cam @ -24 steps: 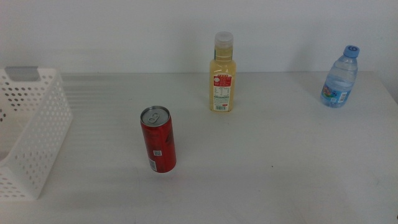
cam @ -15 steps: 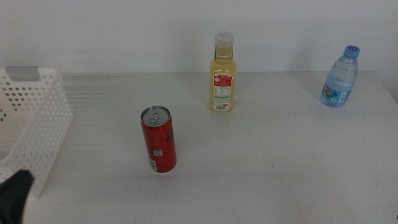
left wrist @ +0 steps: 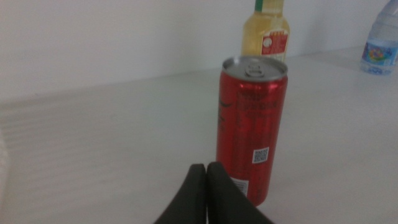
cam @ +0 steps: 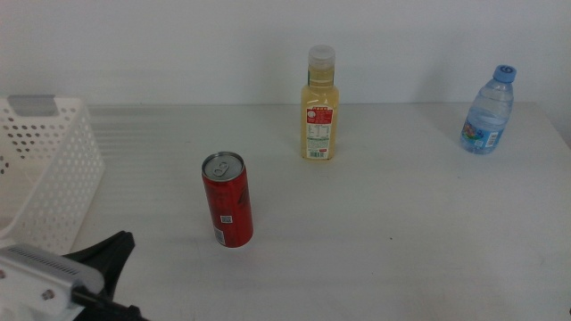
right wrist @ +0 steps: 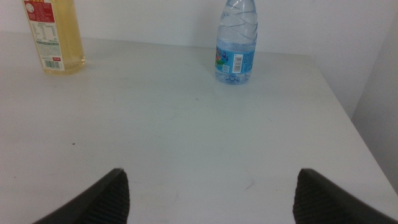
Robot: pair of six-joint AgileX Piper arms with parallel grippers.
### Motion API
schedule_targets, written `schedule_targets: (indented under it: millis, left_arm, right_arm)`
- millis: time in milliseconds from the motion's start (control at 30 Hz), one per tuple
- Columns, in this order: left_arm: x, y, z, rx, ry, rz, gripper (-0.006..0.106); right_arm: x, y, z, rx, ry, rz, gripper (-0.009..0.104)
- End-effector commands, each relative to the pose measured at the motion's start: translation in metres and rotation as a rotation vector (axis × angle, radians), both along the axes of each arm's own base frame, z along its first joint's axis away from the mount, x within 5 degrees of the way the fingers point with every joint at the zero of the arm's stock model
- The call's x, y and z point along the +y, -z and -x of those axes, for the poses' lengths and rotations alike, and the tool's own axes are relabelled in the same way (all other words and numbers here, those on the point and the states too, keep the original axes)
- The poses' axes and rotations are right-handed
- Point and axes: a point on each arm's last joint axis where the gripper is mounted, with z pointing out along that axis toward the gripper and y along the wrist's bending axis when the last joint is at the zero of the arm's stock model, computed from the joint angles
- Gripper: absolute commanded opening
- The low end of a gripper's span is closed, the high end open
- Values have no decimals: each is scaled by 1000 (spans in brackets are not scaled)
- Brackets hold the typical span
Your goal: Use arms to grab the bottles and put them into the dustbin to the left of the table.
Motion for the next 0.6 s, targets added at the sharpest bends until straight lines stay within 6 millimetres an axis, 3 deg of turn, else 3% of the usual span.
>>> schedule_targets:
  millis: [0,567]
  left_arm:
    - [-2,-5,-4,-87,8,61,-5]
    - [-7,11,-17,-64,8,87,-5]
  right_arm:
    - [-1,-11,1,-105,7,12,70]
    - [-1,-11,1,-105,7,12,70]
